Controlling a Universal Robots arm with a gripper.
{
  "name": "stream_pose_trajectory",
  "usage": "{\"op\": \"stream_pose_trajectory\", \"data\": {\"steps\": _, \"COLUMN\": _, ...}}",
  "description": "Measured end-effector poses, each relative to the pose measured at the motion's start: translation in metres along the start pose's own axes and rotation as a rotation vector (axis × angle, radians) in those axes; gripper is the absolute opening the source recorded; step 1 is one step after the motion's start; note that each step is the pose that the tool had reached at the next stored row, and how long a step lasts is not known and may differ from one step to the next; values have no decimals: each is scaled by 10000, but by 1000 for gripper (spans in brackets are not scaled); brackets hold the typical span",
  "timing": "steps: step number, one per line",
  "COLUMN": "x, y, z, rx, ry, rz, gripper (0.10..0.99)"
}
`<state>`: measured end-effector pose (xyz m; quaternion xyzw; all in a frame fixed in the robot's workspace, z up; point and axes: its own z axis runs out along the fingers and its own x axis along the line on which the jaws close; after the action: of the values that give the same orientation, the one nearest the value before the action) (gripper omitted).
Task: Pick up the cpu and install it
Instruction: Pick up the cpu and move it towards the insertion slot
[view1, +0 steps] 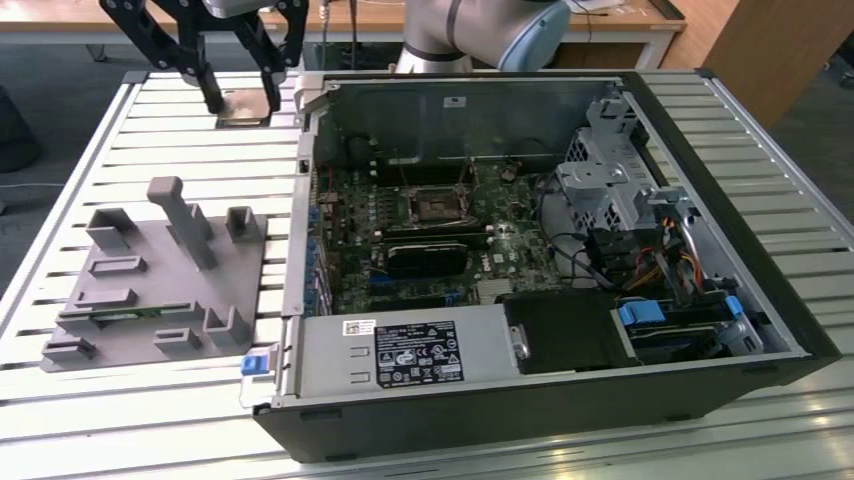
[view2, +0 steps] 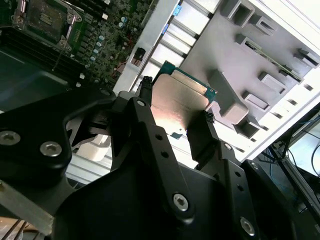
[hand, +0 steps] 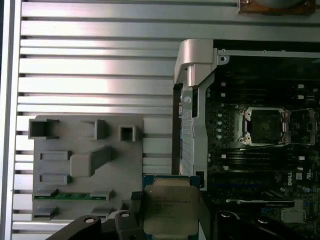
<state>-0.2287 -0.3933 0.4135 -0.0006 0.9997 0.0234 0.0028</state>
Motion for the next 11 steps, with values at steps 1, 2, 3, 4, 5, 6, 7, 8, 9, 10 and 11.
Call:
{"op": "stream_pose_trajectory", "data": {"steps": 1, "x": -12, "y": 0, "z": 1, "rx": -1, "ry": -1, "rz": 0, "gripper": 529}}
{"op": "stream_pose_trajectory", "data": {"steps": 2, "x": -23, "y": 0, "z": 2, "rx": -1, "ry": -2, "rz": 1, "gripper": 529}}
{"op": "stream_pose_trajectory", "data": {"steps": 3, "x": -36, "y": 0, "z": 3, "rx": 0, "ry": -3, "rz": 3, "gripper": 529}}
{"op": "stream_pose_trajectory", "data": {"steps": 4, "x": -49, "y": 0, "z": 3, "rx": 0, "ry": -3, "rz": 4, "gripper": 529}}
{"op": "stream_pose_trajectory", "data": {"steps": 5, "x": -63, "y": 0, "z": 4, "rx": 0, "ry": -4, "rz": 5, "gripper": 529}}
{"op": "stream_pose_trajectory", "data": {"steps": 6, "x": -76, "y": 0, "z": 5, "rx": 0, "ry": -5, "rz": 5, "gripper": 529}}
{"op": "stream_pose_trajectory", "data": {"steps": 7, "x": -92, "y": 0, "z": 6, "rx": 0, "ry": -6, "rz": 6, "gripper": 529}}
{"op": "stream_pose_trajectory", "data": {"steps": 8, "x": -111, "y": -1, "z": 6, "rx": 0, "ry": -6, "rz": 6, "gripper": 529}}
{"op": "stream_pose_trajectory", "data": {"steps": 9, "x": -128, "y": 0, "z": 7, "rx": 0, "ry": -7, "rz": 7, "gripper": 529}}
{"op": "stream_pose_trajectory", "data": {"steps": 10, "x": -146, "y": 0, "z": 8, "rx": 0, "ry": -9, "rz": 7, "gripper": 529}}
{"op": "stream_pose_trajectory", "data": {"steps": 11, "x": -162, "y": 0, "z": 9, "rx": -1, "ry": -10, "rz": 7, "gripper": 529}}
